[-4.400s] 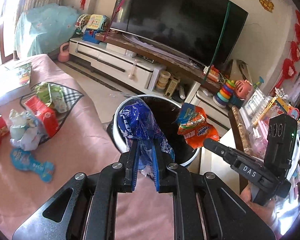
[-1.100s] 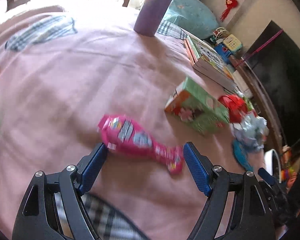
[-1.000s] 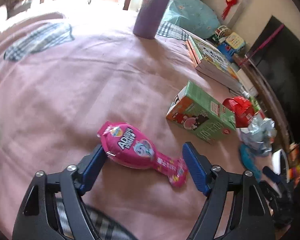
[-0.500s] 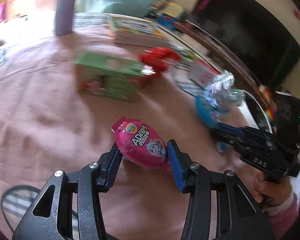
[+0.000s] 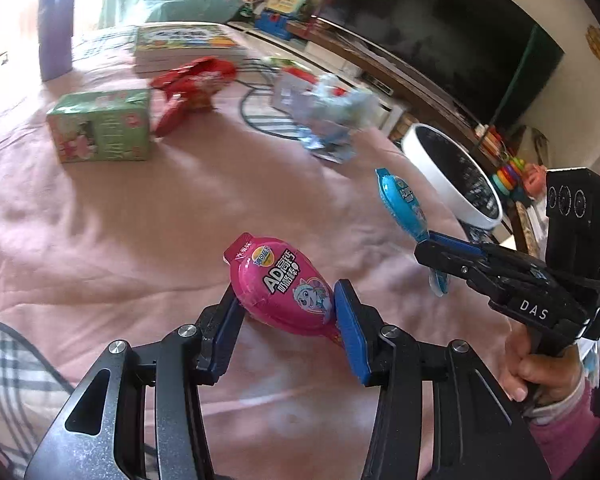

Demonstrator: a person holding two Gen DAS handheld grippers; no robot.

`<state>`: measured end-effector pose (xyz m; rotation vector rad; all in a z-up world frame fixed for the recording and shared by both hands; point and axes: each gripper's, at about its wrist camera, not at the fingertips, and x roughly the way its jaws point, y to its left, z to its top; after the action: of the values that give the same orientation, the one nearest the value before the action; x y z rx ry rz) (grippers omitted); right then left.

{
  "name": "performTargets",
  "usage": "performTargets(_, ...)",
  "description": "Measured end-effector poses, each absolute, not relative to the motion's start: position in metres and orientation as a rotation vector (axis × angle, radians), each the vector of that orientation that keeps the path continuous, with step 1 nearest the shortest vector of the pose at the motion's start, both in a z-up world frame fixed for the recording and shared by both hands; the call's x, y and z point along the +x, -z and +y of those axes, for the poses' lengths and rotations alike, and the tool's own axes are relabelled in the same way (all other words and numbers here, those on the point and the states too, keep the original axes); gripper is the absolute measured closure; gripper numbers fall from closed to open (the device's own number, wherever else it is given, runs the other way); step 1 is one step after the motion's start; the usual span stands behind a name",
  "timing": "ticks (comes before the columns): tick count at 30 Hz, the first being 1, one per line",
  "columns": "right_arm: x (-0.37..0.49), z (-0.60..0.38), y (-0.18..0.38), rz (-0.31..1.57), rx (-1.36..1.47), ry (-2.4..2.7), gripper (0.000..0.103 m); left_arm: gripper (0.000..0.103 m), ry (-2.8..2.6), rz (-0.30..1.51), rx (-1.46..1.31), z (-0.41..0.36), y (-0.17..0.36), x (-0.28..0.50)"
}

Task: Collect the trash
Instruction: 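Grasp the pink lollipop package with the left tool while the right tool grasps the blue lollipop package, then carry both lollipop packages over the trash bin and open both tools to drop them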

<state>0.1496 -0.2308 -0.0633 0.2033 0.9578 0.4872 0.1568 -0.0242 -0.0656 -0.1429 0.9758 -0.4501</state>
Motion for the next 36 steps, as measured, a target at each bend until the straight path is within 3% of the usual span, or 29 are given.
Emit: performTargets(36,0.129,-0.401,0.032,0.816,0.368,-0.163,0.083,0.058,0.668,0.875,0.038,-0.199,0.018,0.185)
